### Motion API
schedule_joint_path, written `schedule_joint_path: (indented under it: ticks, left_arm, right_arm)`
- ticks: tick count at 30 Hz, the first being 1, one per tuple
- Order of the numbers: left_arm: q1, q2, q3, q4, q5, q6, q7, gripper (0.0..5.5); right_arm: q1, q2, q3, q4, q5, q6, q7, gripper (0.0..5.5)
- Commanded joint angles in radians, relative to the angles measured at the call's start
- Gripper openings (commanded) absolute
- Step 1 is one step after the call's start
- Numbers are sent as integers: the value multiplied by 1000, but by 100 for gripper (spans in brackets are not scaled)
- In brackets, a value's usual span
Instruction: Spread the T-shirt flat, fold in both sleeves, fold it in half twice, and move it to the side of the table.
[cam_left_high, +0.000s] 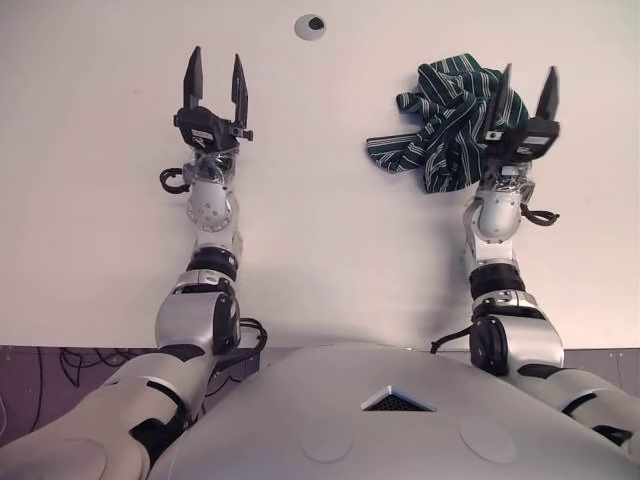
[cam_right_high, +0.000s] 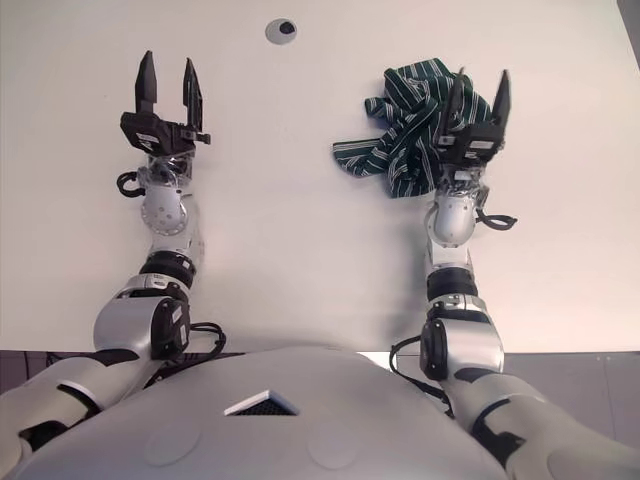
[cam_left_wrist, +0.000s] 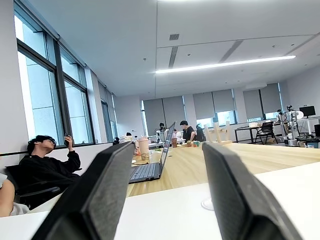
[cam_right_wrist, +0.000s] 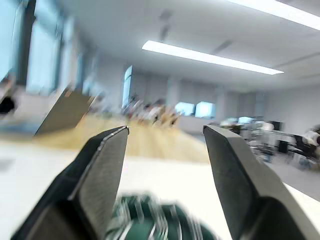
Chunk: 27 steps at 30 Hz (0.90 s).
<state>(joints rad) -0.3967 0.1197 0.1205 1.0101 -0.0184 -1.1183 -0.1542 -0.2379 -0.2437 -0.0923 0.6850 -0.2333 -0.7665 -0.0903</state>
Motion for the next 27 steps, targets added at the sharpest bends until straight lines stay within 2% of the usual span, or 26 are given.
schedule_joint_path:
  ticks: [1, 7, 10, 13, 15, 17, 19, 20, 23, 25, 27]
  left_arm:
    - [19, -23, -15, 45, 26, -1, 18, 245]
    - [-12, -41, -25, 77, 37, 18, 22, 245]
    - [-31, -55, -37, 96, 42, 31, 17, 245]
    - [-43, -65, -46, 103, 48, 31, 25, 245]
    - [-39, -74, -51, 88, 41, 22, 15, 245]
    - [-17, -86, -78, 31, -8, 46, -84, 245]
    - [71, -78, -196, -147, -92, 143, -306, 245]
    - [156, -36, -303, -306, -129, 205, -424, 245]
    - [342, 96, -514, -687, -190, 322, -606, 245]
    - [394, 168, -554, -812, -138, 357, -649, 245]
    - [424, 227, -549, -865, -75, 389, -663, 245]
  right_arm:
    - [-17, -167, 40, -160, -182, 251, 47, 273]
    - [-148, -316, 140, -4, -332, 397, 65, 273]
    - [-234, -347, 205, 152, -304, 372, 237, 273]
    - [-227, -373, 246, 188, -248, 330, 432, 273]
    - [-127, -413, 258, 53, -160, 326, 626, 273]
    - [-5, -468, 256, -148, -77, 354, 750, 273]
    - [135, -512, 224, -417, 64, 452, 858, 273]
    - [203, -514, 204, -568, 155, 534, 891, 273]
    - [285, -437, 153, -870, 382, 832, 870, 273]
    - [262, -367, 105, -976, 543, 1036, 788, 273]
    - [216, -341, 37, -1005, 640, 1138, 723, 273]
